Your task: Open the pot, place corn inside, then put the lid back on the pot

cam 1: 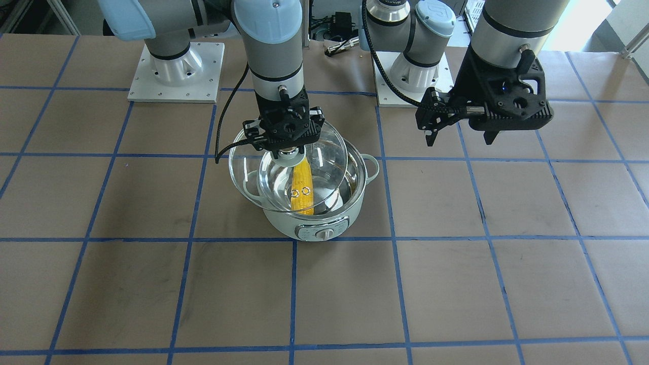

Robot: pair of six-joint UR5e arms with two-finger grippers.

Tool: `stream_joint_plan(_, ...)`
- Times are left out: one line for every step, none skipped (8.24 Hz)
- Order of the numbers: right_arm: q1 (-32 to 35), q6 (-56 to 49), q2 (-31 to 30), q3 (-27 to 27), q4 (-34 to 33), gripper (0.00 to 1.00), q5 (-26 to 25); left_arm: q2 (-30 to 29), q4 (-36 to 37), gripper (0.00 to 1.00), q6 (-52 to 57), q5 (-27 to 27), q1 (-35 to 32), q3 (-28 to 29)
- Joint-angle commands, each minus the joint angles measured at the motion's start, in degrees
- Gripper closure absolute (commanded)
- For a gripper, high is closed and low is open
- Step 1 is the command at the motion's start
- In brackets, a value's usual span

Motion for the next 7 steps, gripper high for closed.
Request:
stream_joint_plan(2.1, 4.0, 2.4, 0.7, -5.0, 1.0, 0.5, 2.3, 4.7, 0.0, -0.4, -0.6, -0.1, -7.8)
stream_joint_plan(2.4, 5.5, 3.6, 0.6, -5.6, 1.0, 0.4, 3.4, 4.8, 0.0, -0.4, -0.6, -0.1, -9.5)
stream_joint_plan(2.9, 5.7, 3.8, 0.6, -6.5, 1.0, 0.5, 3.9, 4.9, 0.0, -0.9, -0.7, -0.1, -10.4)
stream_joint_plan(3.0, 7.4, 4.2, 0.7, -6.5, 1.0, 0.6, 4.6, 4.5, 0.0, -0.1, -0.6, -0.1, -10.3)
stream_joint_plan(3.3, 8.7, 4.8, 0.7, -6.9, 1.0, 0.6, 4.8, 4.2, 0.0, -0.1, -0.7, -0.1, -10.5)
stream_joint_plan(3.5, 9.6, 4.8, 0.6, -6.9, 1.0, 0.6, 4.8, 4.0, 0.0, 0.1, -1.1, 0.0, -10.7)
stream_joint_plan(3.5, 11.0, 4.9, 0.6, -7.1, 1.0, 0.8, 4.8, 3.9, 0.0, 0.2, -1.7, 0.3, -10.7)
